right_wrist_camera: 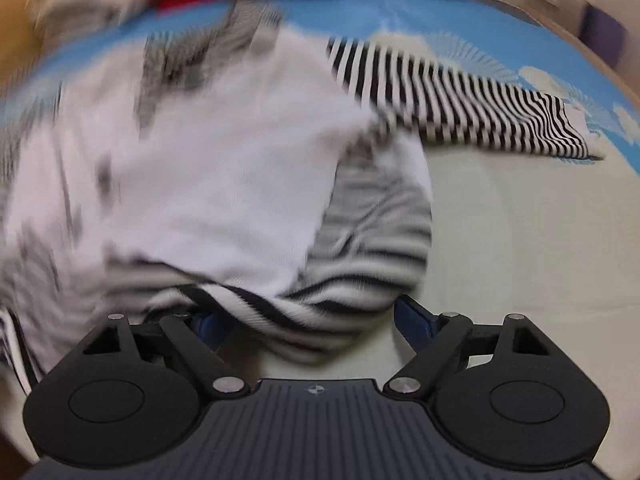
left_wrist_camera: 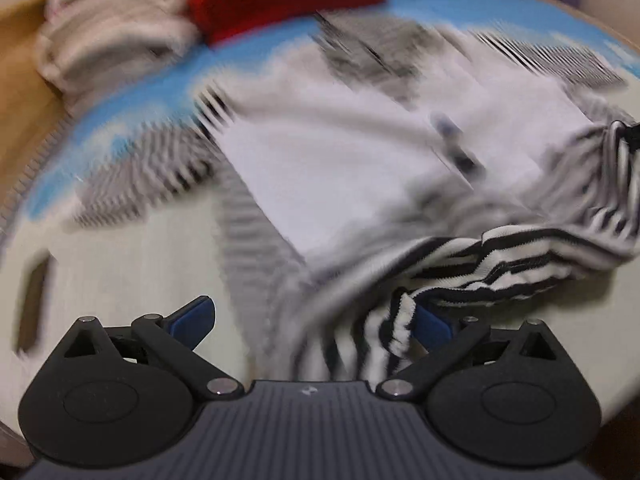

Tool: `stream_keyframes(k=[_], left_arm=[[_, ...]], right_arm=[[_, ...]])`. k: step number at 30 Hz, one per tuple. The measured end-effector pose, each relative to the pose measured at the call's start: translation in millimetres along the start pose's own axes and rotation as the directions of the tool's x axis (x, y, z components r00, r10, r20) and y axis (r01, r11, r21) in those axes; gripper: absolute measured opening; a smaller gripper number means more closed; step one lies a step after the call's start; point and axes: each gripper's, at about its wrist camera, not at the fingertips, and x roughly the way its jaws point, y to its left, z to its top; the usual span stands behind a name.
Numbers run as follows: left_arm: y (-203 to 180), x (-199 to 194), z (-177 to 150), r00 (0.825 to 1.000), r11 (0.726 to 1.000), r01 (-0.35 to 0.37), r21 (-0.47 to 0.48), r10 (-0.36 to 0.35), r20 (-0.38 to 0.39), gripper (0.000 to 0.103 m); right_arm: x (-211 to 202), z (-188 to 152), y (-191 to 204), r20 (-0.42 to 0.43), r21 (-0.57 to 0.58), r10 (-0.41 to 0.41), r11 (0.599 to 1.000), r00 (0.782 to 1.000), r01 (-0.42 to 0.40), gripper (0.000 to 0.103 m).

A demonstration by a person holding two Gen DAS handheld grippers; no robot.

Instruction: Fold small clothes

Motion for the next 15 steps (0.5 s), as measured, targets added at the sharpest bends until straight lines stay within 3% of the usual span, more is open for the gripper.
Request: stream_keyframes(k=[4, 9, 12, 15], left_arm=[[37, 30, 35, 0.999, 0.990, -0.045, -0.130, 0.048, 0.018, 0.103], [58, 62, 26, 0.998, 0.960, 0.011, -0.281, -0.027, -0.053, 0.103], [54, 67, 26, 0.994, 0.954, 0.054, -0.295, -0.080, -0.075, 0.102], [51, 71, 28, 0.995, 0.961, 0.054, -0.273, -0.073, -0.063, 0.102]], right_arm=[[12, 34, -5, 0.085, 0.154, 0.039, 0.987, 0.996, -0.052, 0.087], [38, 47, -18, 0.088, 0.285, 0.105, 0.950, 0.991, -0.126, 0.089], [42, 45, -26, 0.089, 0.355, 0.153, 0.918, 0.984, -0.175, 0.089], [22, 46, -29, 0.105, 0.365, 0.137, 0.916, 0.985, -0.166, 0.089]])
